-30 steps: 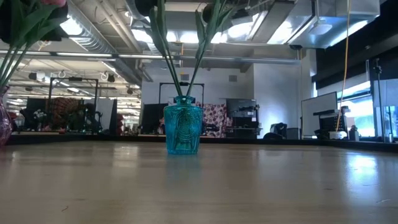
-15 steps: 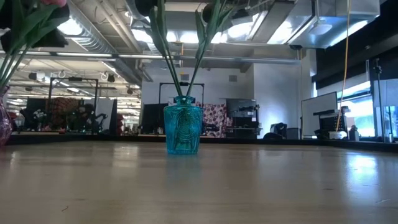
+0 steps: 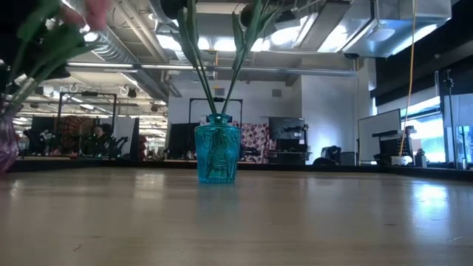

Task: Sort flowers into vase by color
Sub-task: Adjust the pink vase

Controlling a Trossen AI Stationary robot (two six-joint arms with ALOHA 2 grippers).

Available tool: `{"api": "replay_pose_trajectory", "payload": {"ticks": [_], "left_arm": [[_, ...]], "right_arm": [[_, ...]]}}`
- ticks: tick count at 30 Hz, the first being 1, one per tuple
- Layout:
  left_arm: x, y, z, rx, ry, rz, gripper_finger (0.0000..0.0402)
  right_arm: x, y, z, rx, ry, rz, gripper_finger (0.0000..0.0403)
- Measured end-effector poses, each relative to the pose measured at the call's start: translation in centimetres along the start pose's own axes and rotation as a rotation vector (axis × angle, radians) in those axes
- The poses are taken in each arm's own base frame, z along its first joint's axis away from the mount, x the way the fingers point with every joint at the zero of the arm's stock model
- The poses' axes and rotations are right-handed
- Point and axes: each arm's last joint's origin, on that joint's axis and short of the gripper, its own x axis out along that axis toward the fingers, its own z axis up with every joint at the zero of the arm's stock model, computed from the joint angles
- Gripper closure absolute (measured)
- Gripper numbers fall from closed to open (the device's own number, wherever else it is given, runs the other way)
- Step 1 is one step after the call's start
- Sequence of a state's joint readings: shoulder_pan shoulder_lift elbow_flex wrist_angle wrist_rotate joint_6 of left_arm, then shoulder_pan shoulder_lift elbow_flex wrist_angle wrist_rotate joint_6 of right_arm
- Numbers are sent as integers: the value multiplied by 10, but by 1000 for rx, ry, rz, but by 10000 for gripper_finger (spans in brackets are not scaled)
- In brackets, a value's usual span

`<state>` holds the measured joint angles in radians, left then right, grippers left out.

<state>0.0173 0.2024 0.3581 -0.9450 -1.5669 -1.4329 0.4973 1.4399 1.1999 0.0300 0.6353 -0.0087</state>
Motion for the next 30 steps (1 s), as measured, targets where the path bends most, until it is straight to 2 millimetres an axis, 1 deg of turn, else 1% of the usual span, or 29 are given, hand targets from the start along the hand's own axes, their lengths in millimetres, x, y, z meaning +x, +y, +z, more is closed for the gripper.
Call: {"api": "replay_pose_trajectory", "payload": {"ticks": [8,16,19,21,24,28,30], "left_arm": [[2,0,3,-23,-12,30,400],[1,-12,30,-5,-12,28,400],[1,-14,34,13,6,23,400],[1,-14,33,53,50,10,399],[1,-19,30,97,180,-45,399],[-1,-36,28,171,365,-217,399],[-3,-44,25,195,458,-317,390]], "right_arm": [[0,0,-2,8,16,-10,40],[0,0,-4,-7,36,-11,40],[0,0,-5,-11,41,-12,40],[0,0,-5,-11,40,-12,40],[0,0,-5,-15,46,-12,40],[1,-2,-6,-15,49,-18,40],[3,-4,-7,-9,62,-26,40]]}}
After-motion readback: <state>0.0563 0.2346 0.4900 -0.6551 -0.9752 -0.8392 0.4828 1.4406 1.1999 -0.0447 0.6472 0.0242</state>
